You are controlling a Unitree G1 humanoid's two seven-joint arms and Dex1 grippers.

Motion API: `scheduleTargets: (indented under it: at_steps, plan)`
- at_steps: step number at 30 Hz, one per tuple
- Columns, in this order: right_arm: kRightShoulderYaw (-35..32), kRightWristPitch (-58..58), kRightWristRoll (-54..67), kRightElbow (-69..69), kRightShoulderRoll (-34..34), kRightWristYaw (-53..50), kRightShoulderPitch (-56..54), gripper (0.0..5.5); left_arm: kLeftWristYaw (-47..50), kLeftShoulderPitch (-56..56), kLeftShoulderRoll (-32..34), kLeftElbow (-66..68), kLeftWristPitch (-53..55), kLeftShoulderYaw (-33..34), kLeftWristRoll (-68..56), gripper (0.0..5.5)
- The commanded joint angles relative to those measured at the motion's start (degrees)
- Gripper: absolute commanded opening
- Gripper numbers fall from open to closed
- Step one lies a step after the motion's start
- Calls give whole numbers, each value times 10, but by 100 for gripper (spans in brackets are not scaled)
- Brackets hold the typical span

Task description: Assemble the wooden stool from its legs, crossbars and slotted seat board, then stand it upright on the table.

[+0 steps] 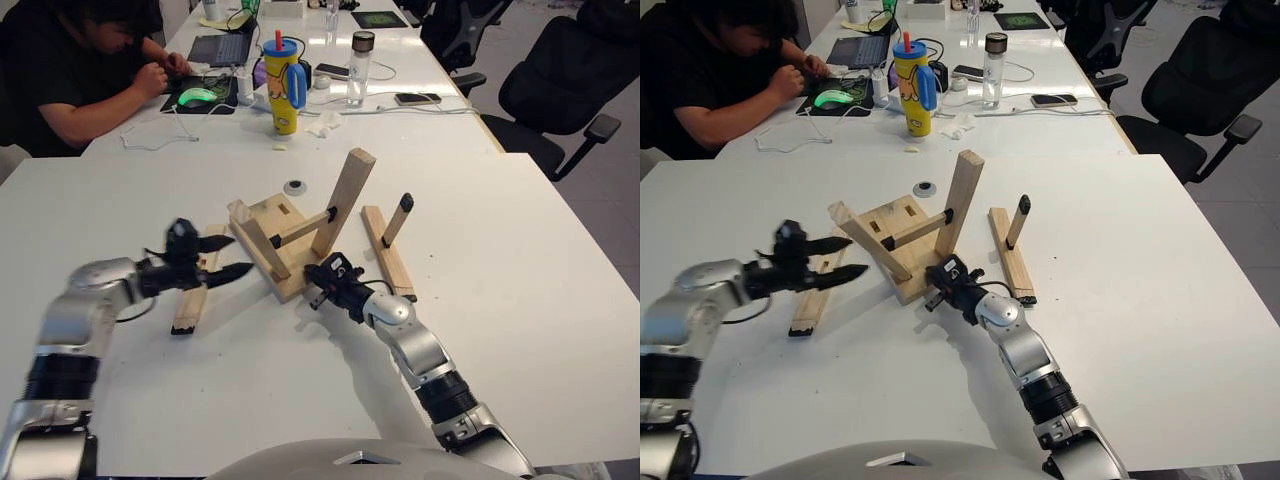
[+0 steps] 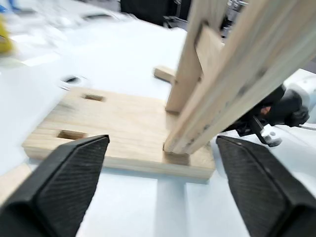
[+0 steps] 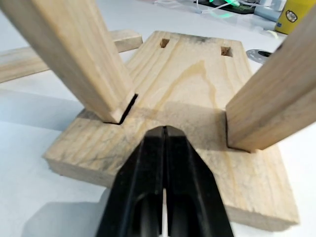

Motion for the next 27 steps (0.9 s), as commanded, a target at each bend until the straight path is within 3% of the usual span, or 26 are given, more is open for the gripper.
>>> scheduleTargets:
  at_steps: [1,4,11,13,17,19,22,25,27]
  plan:
    - [6,63,-15,46,-7,-8,27,0,56,-105,2,-47,119,146,-218,333]
    - [10,70,-15,63,0,-10,20,0,169,-189,-38,-87,146,180,-351,280]
    - [18,80,-16,82,7,-7,18,0,425,-318,-138,-197,125,119,-452,168]
    - [18,81,-18,86,7,-10,18,0,458,-267,-152,-223,156,65,-432,140]
    - [27,90,-27,104,11,-15,0,0,473,-27,-111,-229,175,-176,-190,84]
    - [27,90,-31,121,13,-18,-14,0,480,-7,-115,-189,139,-213,-111,50]
    - [17,82,-30,144,16,-27,-29,0,484,-122,-160,-164,54,-159,-79,1]
    - [16,73,-28,167,18,-25,-39,0,499,-286,-207,-191,-24,-33,-162,1]
    - [15,70,-27,173,19,-27,-39,0,501,-354,-202,-210,-28,24,-221,1]
